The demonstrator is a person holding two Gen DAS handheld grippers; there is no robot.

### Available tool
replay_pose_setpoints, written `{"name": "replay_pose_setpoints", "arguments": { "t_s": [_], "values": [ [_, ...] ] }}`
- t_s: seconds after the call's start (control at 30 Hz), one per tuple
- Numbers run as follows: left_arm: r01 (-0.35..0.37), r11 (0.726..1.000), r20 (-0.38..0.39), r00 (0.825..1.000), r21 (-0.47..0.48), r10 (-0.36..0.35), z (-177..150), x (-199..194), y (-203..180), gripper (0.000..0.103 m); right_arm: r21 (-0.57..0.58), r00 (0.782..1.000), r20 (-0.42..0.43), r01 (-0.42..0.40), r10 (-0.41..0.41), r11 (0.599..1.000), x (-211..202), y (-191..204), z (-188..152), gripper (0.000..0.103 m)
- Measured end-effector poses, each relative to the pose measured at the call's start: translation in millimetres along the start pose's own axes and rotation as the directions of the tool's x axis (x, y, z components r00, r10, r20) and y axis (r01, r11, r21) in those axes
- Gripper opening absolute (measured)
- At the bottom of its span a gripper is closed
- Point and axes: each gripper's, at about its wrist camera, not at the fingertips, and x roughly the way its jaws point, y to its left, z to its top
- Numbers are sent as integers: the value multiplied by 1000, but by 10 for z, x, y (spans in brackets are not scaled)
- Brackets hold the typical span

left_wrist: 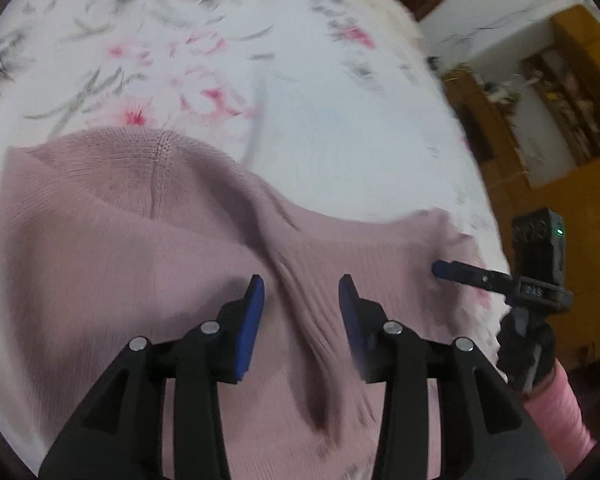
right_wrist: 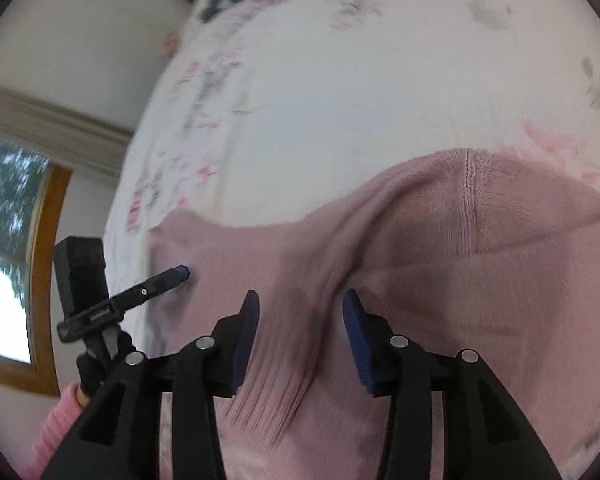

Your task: Fold small clothes

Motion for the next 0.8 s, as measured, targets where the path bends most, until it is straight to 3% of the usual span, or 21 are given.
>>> {"name": "replay_pose_setpoints", "arguments": {
  "t_s": [0.07, 0.13, 0.23, 0.37, 0.43, 0.53, 0.57, 0.6, 0.73, 0.8],
  "values": [
    [24, 999, 12, 1000, -44, -23, 91, 75, 49, 29, 35, 999, -5, -38, 38, 999, 115, -69, 79, 43],
    [34, 998, 35, 999, -46, -32, 178, 97, 26, 21, 30, 999, 7, -35, 35, 999, 184, -53, 166, 27],
    [-8, 1000, 83, 996, 5, 8, 326, 86, -68, 16, 15, 998, 66, -13, 12, 1000, 148, -59, 257, 12],
    [-45, 999, 61, 997, 2, 44, 395, 170, -29, 14, 13, 997, 75, 18, -19, 1000, 187, -135, 343, 12],
    [-19, 1000, 64, 998, -2, 19, 354, 107, -28, 14, 5, 997, 69, 22, -22, 1000, 180, -121, 304, 15],
    [12, 1000, 62, 998, -28, -10, 186, -59, -33, 26, 15, 997, 74, -39, 38, 999, -4, -105, 160, 27],
    [24, 999, 55, 998, -45, -21, 101, -106, -24, 38, 2, 997, 65, -48, 47, 999, -70, -67, 86, 31],
    [32, 998, 49, 998, -56, -30, 26, -135, -14, 43, -10, 997, 54, -54, 54, 998, -112, -35, 10, 36],
    [84, 994, 24, 996, -74, -82, -306, -211, -118, 44, -40, 997, -16, -73, 72, 997, -158, 69, -320, 37],
    [47, 999, 46, 998, -22, -46, -420, -258, -259, 44, -34, 997, -58, -59, 57, 998, -62, 95, -427, 37]
  ]
}}
